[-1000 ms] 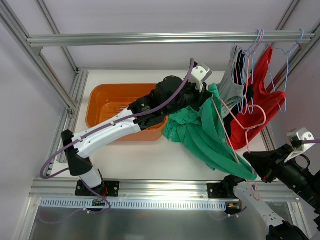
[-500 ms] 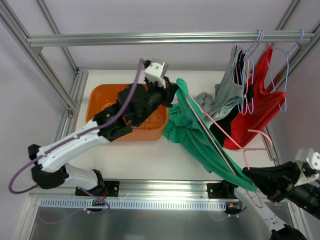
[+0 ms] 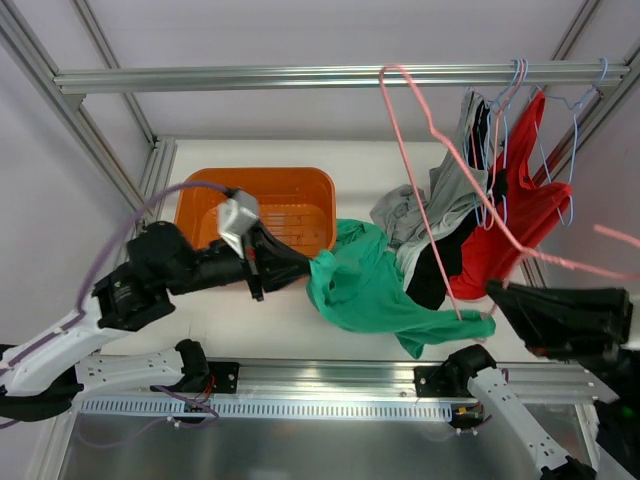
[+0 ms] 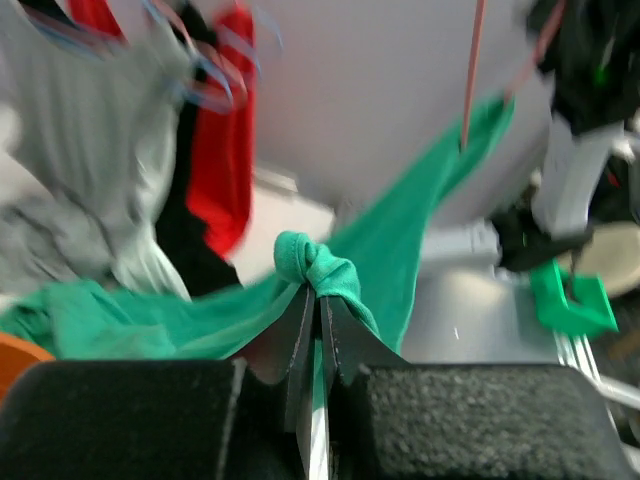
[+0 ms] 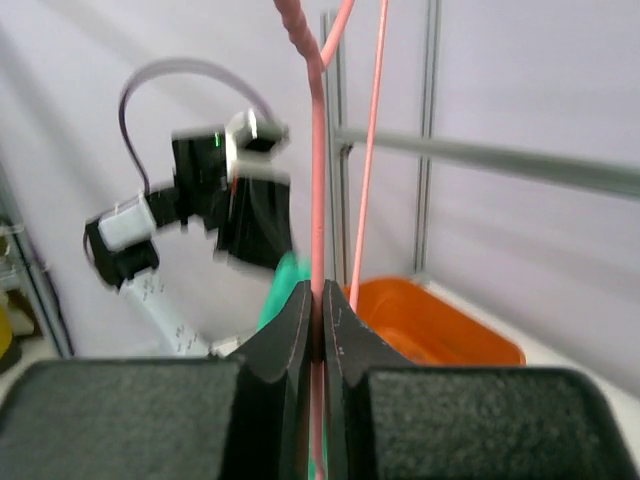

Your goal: Remove the tank top from the hanger

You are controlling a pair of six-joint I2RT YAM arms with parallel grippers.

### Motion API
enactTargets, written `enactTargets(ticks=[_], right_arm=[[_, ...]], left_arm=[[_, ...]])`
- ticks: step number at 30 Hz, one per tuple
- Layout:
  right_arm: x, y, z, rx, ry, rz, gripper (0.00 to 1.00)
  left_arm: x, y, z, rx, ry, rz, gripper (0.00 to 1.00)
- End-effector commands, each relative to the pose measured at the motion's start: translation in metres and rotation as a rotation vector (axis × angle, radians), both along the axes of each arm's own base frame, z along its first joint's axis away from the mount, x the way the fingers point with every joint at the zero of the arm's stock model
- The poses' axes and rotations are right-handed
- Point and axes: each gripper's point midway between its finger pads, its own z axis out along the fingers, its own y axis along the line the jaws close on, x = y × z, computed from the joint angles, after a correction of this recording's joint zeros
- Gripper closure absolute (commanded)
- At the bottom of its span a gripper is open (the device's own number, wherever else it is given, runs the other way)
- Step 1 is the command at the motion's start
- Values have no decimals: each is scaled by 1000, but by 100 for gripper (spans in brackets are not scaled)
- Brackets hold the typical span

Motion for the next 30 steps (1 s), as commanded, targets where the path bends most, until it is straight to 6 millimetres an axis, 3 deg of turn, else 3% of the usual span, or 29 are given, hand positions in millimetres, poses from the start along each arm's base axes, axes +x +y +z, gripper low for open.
enactTargets(ticks=[1, 2, 4, 5, 6, 9, 12, 13, 14, 15, 16, 17, 18, 19, 21, 22, 25, 28, 30], right_arm=[[31, 8, 75, 282, -158, 52, 100], [58, 19, 60, 293, -128, 61, 100], [60, 16, 73, 381, -249, 78, 100], [76, 20, 62, 390, -247, 63, 100], [71, 15, 69, 426, -334, 55, 100], [90, 19, 54, 402, -392, 4, 100], [124, 24, 30, 281, -227, -107, 100], [138, 24, 8, 184, -60, -163, 100], [145, 18, -5, 115, -13, -232, 100], [157, 11, -44, 30, 163, -307, 100], [150, 1, -43, -2, 171, -349, 100], [148, -3, -56, -47, 220, -372, 100], [148, -9, -88, -141, 327, -407, 100], [142, -15, -89, -159, 348, -427, 100], [139, -26, -122, -251, 464, -476, 100], [142, -30, -127, -273, 504, -503, 100], [151, -32, -152, -362, 629, -537, 100], [170, -29, -151, -370, 677, -566, 100], [187, -32, -133, -349, 642, -615, 100]], left_arm=[[-27, -33, -106, 264, 197, -222, 100], [-24, -40, -128, 308, 248, -216, 100], [-20, -48, -180, 417, 335, -203, 100], [-18, -51, -193, 437, 363, -193, 100], [-14, -49, -220, 486, 393, -157, 100], [-4, -45, -264, 568, 454, -73, 100], [11, -36, -286, 600, 497, 58, 100], [18, -33, -290, 604, 497, 105, 100], [19, -32, -292, 604, 505, 120, 100], [20, -30, -295, 608, 508, 134, 100], [22, -29, -292, 596, 505, 147, 100], [24, -27, -290, 586, 504, 166, 95], [24, -26, -288, 578, 500, 170, 81], [24, -24, -279, 555, 487, 168, 38], [24, -21, -266, 525, 464, 168, 9], [23, -17, -256, 504, 447, 165, 1], [21, -9, -234, 468, 395, 161, 1], [21, -3, -225, 463, 355, 158, 1], [22, -1, -225, 479, 344, 163, 1]])
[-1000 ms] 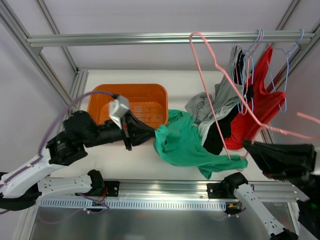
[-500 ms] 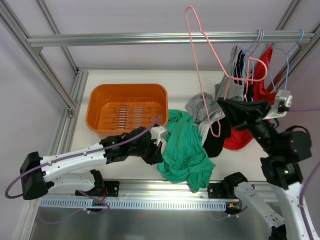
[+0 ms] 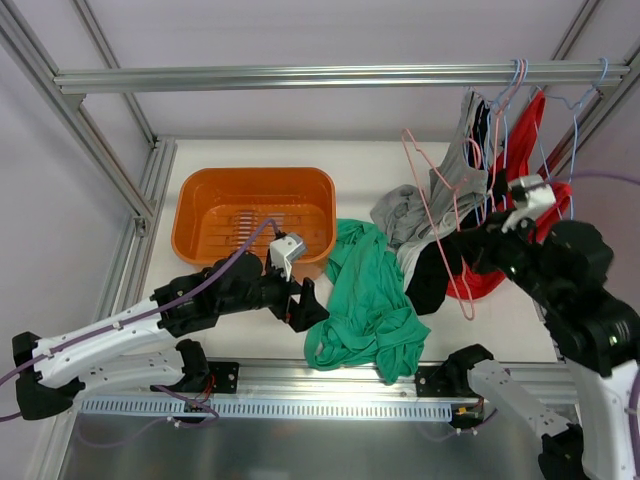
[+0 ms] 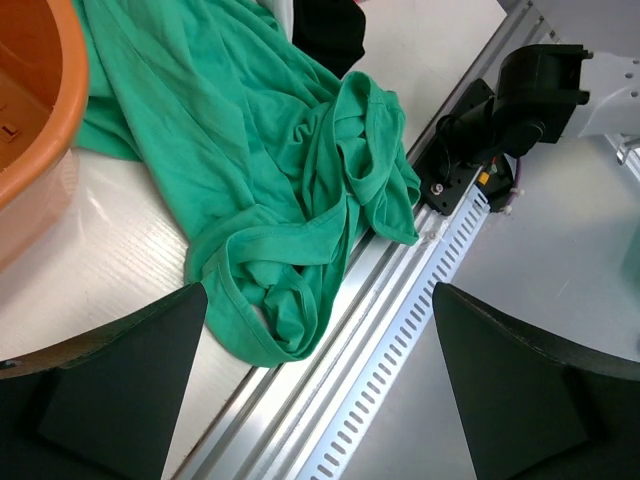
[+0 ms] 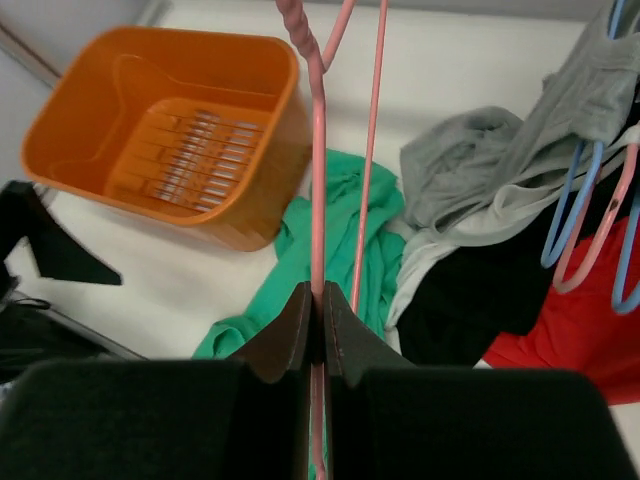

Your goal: Remove the tank top from the hanger

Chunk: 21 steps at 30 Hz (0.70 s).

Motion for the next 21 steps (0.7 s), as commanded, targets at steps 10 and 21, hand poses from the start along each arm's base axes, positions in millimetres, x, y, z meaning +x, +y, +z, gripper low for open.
enactTargets(ticks=[10, 21], right_arm=[[129, -9, 62, -151, 3, -288, 100], [210, 4, 47, -66, 121, -294, 100]], left_arm=[[-1, 4, -8, 62, 16, 5, 1], [-4, 8, -7, 50, 21, 5, 1]])
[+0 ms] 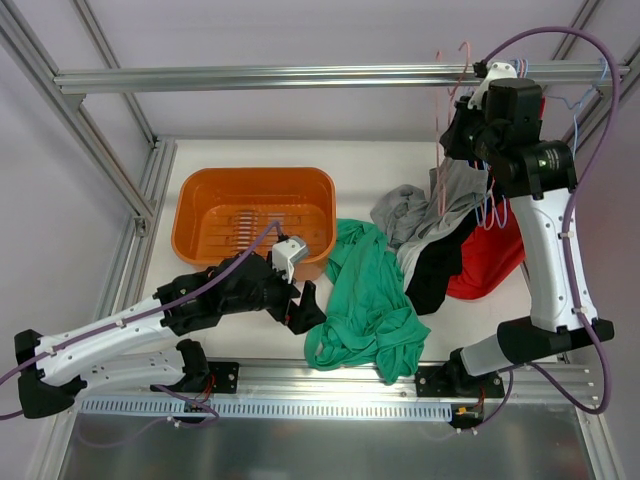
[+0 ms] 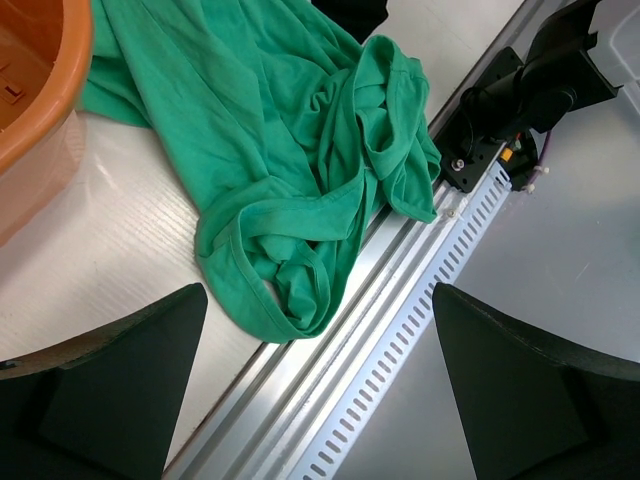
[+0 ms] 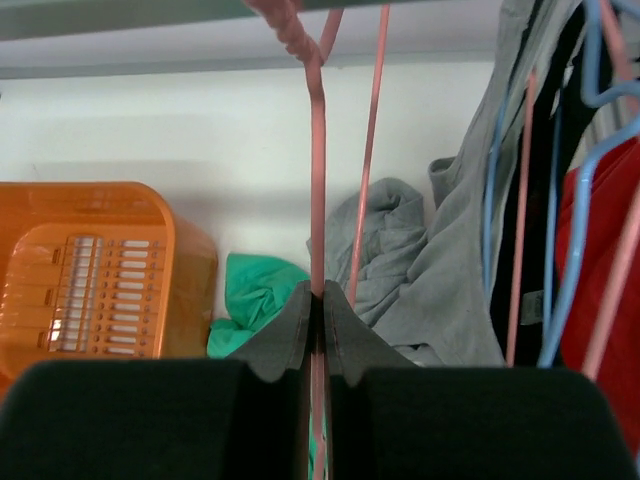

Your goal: Remove the tank top from the hanger

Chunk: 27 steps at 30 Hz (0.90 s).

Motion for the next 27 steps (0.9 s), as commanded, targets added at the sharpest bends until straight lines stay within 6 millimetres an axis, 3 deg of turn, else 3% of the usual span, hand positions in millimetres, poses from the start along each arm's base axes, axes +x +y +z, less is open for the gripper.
enactTargets(ticks=[1, 6, 13, 14, 16, 17, 18, 20, 21, 22, 23, 24, 25, 26, 27], right_arm=[[5, 7, 15, 84, -41, 16, 100], [1, 11, -20, 96, 25, 28, 100], [-9, 6, -28, 90, 30, 19, 97], [-10, 8, -29, 94, 33, 29, 66], [-17, 6, -26, 100, 23, 31, 23], [-21, 5, -24, 100, 17, 32, 1], [-32, 3, -14, 105, -14, 37, 1], [-47, -2, -12, 100, -28, 40, 1], [-57, -5, -9, 99, -44, 42, 1], [-78, -11, 5, 104, -98, 46, 0], [-88, -15, 0, 97, -97, 38, 0], [-99, -20, 2, 95, -115, 28, 1], [-124, -28, 13, 107, -178, 22, 1], [-134, -35, 13, 103, -191, 5, 0], [-143, -38, 7, 100, -187, -1, 1]], left_arm=[[0, 1, 2, -12, -5, 13, 1], [2, -1, -1, 3, -4, 20, 1], [9, -10, 1, 26, -14, 18, 1], [11, -13, 7, 19, -19, 18, 1], [20, -19, 3, 50, -28, 39, 1], [25, -24, 11, 45, -40, 48, 1], [30, -30, 1, 82, -31, 56, 1], [39, -41, 7, 90, -41, 74, 1], [45, -49, -7, 140, -27, 78, 1], [48, -55, -10, 155, -29, 79, 1], [50, -66, -6, 159, -44, 74, 1], [57, -75, -27, 225, -39, 85, 1], [60, -87, -24, 225, -52, 75, 1], [63, -96, -30, 240, -47, 67, 1], [66, -106, -56, 301, -22, 57, 1]])
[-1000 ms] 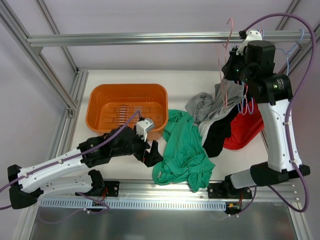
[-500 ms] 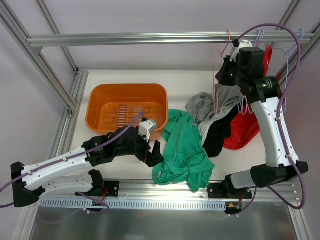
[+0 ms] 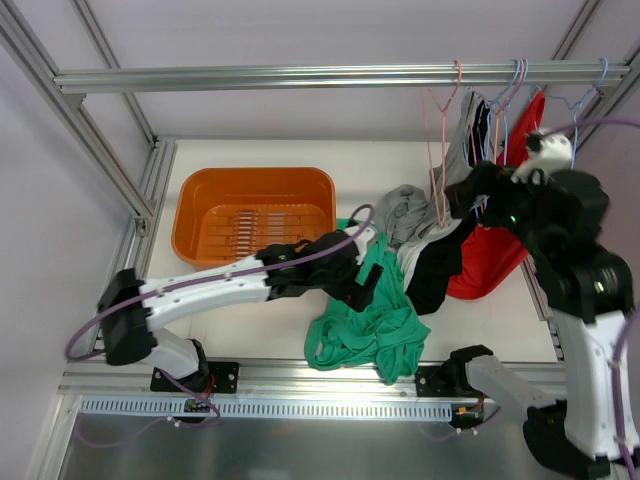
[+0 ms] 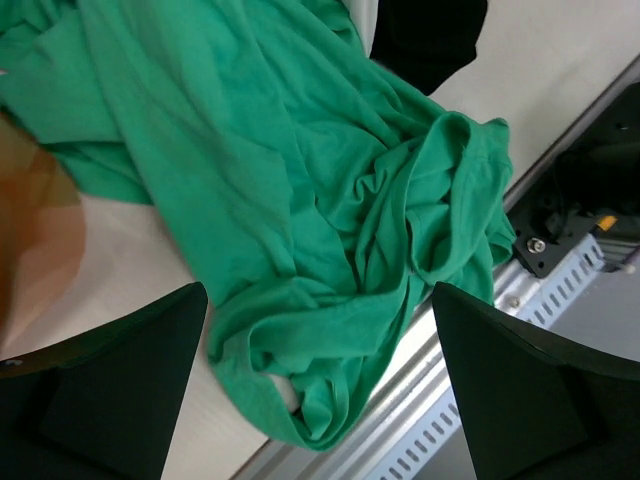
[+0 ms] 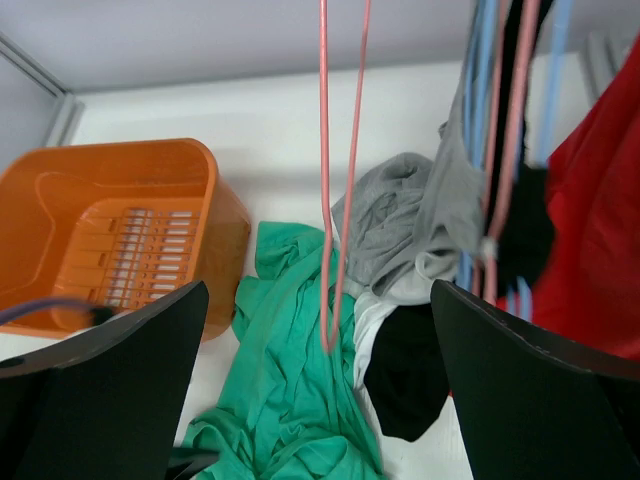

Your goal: Remove the tank top from the hanger

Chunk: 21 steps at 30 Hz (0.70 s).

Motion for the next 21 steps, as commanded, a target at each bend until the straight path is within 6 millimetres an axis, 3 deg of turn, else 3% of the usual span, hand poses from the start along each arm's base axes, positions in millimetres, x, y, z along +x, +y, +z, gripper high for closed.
enactTargets(ticks=[1, 2, 3, 4, 7, 12, 16, 18, 19, 20, 21], right_arm=[[-49, -22, 18, -4, -111, -35, 1], [-65, -25, 19, -7, -128, -22, 1], [-74, -26, 20, -8, -136, -14, 0], [-81, -27, 22, -10, -144, -6, 1], [-105, -29, 26, -21, -171, 25, 0], [-130, -15, 32, -1, -224, 145, 1], [-135, -7, 28, -7, -228, 203, 0], [-133, -5, 23, -9, -219, 213, 1], [-133, -5, 23, -8, -235, 218, 1], [-130, -3, 17, -8, -223, 226, 0], [-130, -2, 15, -8, -227, 230, 1]], left_arm=[[16, -38, -15, 54, -28, -19, 1], [17, -47, -21, 68, -20, -26, 1], [15, -55, -45, 119, -1, -36, 1], [18, -66, -42, 112, -10, -34, 1], [16, -77, -76, 179, 14, -32, 1], [3, -58, -148, 350, 86, -7, 1], [-33, -43, -196, 442, 203, -80, 2], [-44, -41, -208, 471, 220, -102, 17], [-52, -42, -211, 477, 221, -117, 47], [-54, -42, -211, 480, 221, -118, 68], [-56, -42, -207, 471, 222, -113, 82]])
